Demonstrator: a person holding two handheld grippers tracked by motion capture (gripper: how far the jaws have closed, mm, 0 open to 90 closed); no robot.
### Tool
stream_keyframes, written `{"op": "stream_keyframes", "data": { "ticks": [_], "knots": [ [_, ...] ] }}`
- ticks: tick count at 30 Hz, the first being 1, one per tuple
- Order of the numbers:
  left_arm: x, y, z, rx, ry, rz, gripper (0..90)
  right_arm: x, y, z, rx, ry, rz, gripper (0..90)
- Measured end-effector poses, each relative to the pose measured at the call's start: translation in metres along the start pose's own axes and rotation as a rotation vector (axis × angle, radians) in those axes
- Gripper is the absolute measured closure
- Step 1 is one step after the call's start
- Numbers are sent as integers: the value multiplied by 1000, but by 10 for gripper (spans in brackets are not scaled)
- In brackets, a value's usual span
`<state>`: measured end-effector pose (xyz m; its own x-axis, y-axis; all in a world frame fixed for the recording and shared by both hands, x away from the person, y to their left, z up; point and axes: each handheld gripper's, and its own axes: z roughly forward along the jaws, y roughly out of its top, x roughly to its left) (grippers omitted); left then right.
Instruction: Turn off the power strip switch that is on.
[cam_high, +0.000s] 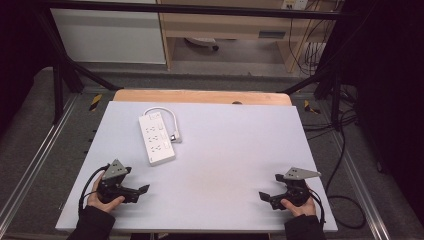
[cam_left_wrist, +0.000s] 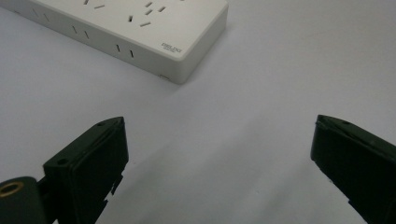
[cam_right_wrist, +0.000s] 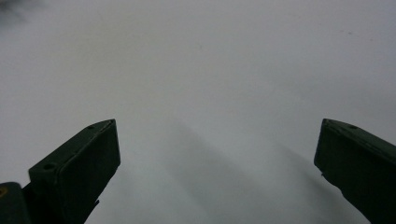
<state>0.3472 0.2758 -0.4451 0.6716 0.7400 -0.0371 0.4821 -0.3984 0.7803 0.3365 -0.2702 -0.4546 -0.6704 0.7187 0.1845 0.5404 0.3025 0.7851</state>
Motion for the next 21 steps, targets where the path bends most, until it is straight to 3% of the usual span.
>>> {"op": "stream_keyframes", "data": {
  "ticks": [21],
  "knots": [
    [0, 3, -1, 0, 5, -6, 42, 1, 0, 0, 1, -11, -4, 10]
  ]
}}
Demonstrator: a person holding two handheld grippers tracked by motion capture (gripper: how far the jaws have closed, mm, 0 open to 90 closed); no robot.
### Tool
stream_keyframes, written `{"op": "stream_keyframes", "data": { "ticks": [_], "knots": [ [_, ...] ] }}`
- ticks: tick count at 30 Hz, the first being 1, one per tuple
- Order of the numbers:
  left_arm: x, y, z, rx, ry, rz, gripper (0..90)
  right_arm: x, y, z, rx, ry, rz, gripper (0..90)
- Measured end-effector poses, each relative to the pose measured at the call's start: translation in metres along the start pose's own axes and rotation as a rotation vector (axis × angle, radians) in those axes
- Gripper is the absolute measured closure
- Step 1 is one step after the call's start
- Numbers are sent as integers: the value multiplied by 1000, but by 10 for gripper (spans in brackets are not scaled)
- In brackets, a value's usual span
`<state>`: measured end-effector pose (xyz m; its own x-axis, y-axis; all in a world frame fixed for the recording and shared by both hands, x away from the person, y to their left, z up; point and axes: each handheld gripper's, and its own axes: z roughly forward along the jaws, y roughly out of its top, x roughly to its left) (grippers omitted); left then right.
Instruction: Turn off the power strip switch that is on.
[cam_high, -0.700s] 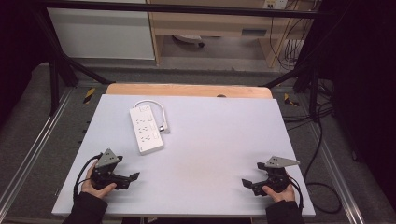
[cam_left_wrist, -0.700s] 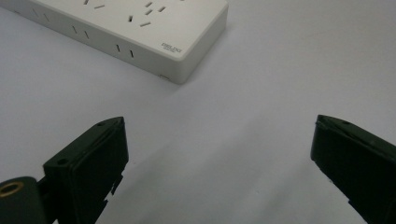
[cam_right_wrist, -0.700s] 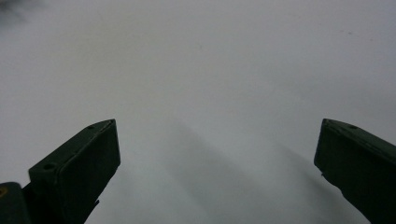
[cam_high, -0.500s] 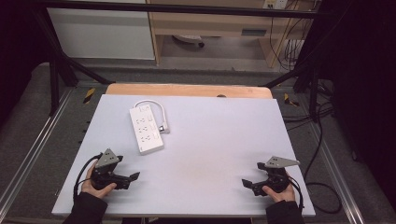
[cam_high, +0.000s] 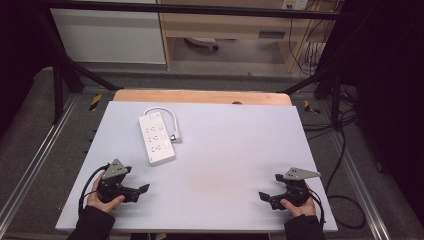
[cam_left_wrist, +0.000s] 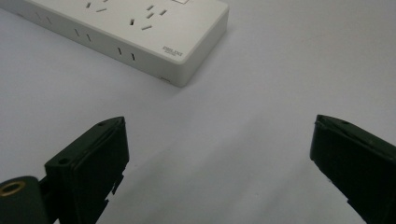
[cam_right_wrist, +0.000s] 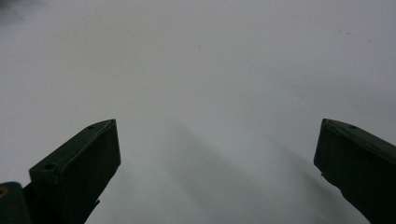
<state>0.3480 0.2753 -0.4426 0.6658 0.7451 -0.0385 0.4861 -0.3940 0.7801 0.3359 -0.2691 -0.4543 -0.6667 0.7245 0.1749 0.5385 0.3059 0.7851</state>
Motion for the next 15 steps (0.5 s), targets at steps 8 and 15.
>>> {"op": "stream_keyframes", "data": {
  "ticks": [8, 15],
  "knots": [
    [1, 3, -2, -1, 8, -1, 43, 0, 0, 0, 5, -6, -1, 10],
    [4, 6, -4, 1, 26, -9, 45, -1, 0, 0, 6, -9, -2, 11]
  ]
}}
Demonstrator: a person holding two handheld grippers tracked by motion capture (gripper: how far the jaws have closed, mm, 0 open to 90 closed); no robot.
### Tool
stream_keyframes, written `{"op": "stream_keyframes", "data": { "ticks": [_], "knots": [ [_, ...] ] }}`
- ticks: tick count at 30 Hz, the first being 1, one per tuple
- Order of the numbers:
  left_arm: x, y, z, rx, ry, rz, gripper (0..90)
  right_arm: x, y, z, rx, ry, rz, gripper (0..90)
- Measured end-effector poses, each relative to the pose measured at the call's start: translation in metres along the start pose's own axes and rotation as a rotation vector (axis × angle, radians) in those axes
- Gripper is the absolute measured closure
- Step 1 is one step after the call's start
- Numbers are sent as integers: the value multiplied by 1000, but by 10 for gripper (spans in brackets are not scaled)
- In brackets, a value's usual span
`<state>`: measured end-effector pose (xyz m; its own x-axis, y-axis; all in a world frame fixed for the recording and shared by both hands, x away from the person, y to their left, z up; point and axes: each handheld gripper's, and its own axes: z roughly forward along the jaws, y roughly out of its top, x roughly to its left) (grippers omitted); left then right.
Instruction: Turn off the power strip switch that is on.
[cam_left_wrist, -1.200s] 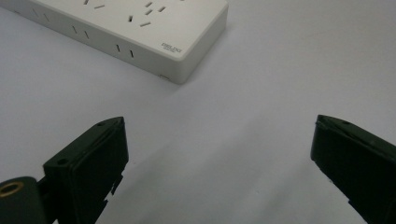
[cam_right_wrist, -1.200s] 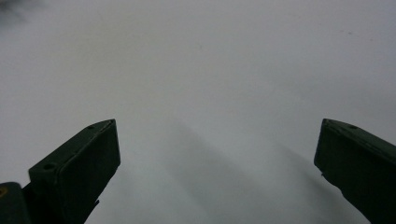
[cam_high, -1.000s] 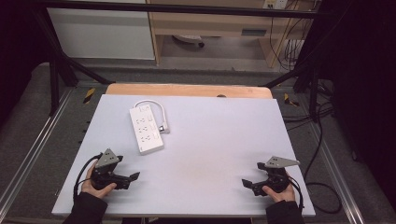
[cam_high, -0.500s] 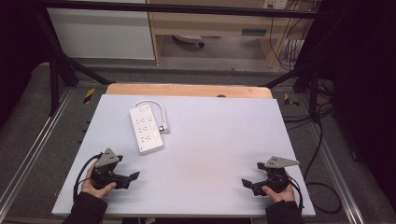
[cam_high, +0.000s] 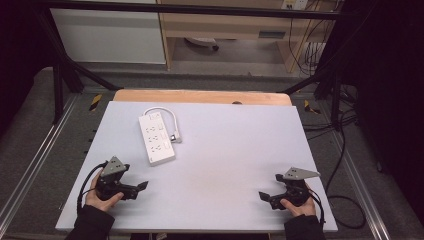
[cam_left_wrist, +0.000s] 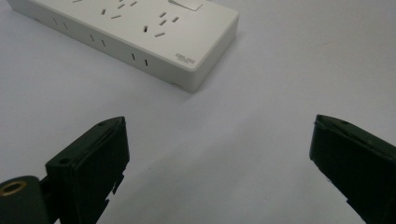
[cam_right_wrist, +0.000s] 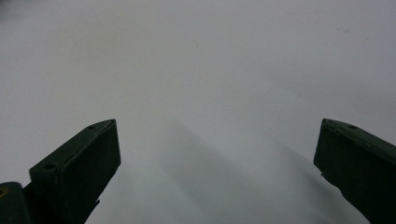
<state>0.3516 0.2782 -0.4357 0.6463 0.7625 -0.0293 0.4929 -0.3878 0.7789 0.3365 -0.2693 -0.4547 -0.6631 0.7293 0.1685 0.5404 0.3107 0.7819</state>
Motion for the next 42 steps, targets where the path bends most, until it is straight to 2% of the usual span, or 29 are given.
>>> {"op": "stream_keyframes", "data": {
  "ticks": [18, 21, 32, 42],
  "knots": [
    [6, 9, 0, -5, 45, -13, 48, 1, 0, 1, 4, -5, 2, 11],
    [7, 11, 0, -5, 49, -6, 47, 0, 0, 1, 3, -6, -1, 11],
    [9, 20, 1, -10, 64, -26, 53, 0, 0, 1, 6, -11, -2, 10],
    [11, 26, -3, -13, 78, -27, 54, 0, 0, 1, 7, -16, 0, 10]
  ]
}}
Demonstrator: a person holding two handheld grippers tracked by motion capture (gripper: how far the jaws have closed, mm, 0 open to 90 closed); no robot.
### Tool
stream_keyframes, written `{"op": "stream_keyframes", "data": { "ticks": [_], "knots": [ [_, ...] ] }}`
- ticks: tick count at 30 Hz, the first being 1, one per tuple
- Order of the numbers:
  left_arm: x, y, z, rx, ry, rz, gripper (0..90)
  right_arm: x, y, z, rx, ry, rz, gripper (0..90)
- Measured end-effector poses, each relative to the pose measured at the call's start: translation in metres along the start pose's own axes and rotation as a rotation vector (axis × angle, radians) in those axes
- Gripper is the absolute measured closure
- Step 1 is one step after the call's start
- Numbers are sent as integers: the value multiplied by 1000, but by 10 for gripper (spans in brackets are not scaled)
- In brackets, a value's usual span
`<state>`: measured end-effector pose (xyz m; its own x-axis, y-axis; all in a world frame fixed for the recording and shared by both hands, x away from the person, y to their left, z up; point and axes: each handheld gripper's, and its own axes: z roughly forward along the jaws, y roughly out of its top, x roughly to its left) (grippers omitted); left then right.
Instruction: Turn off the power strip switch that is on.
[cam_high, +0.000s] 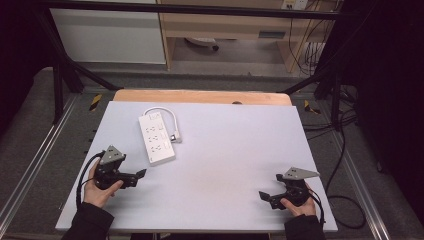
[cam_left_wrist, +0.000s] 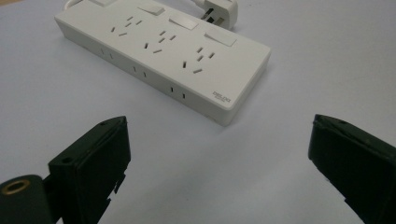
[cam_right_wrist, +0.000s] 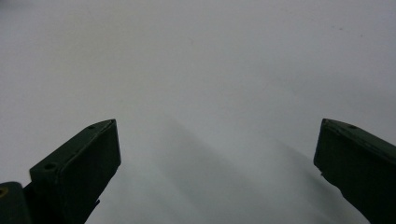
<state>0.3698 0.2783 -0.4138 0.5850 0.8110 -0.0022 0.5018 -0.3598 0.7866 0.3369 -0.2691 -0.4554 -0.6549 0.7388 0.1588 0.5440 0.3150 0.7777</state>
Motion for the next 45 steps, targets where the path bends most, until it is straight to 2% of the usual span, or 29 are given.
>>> {"op": "stream_keyframes", "data": {
  "ticks": [17, 25, 28, 35, 45],
  "knots": [
    [0, 16, 3, 9, 0, 4, 59, 1, 0, 1, 10, -7, -1, 11],
    [1, 25, 10, 17, 16, -6, 65, 1, 0, 1, 10, -5, -1, 12],
    [0, 27, 14, 27, 28, 4, 66, 1, 0, 1, 12, -5, -2, 12],
    [1, 33, 18, 19, 49, -4, 82, 1, 0, 1, 11, -5, -1, 12],
    [-2, 44, 25, 11, 55, -3, 103, 1, 0, 1, 13, -3, -3, 12]
  ]
}}
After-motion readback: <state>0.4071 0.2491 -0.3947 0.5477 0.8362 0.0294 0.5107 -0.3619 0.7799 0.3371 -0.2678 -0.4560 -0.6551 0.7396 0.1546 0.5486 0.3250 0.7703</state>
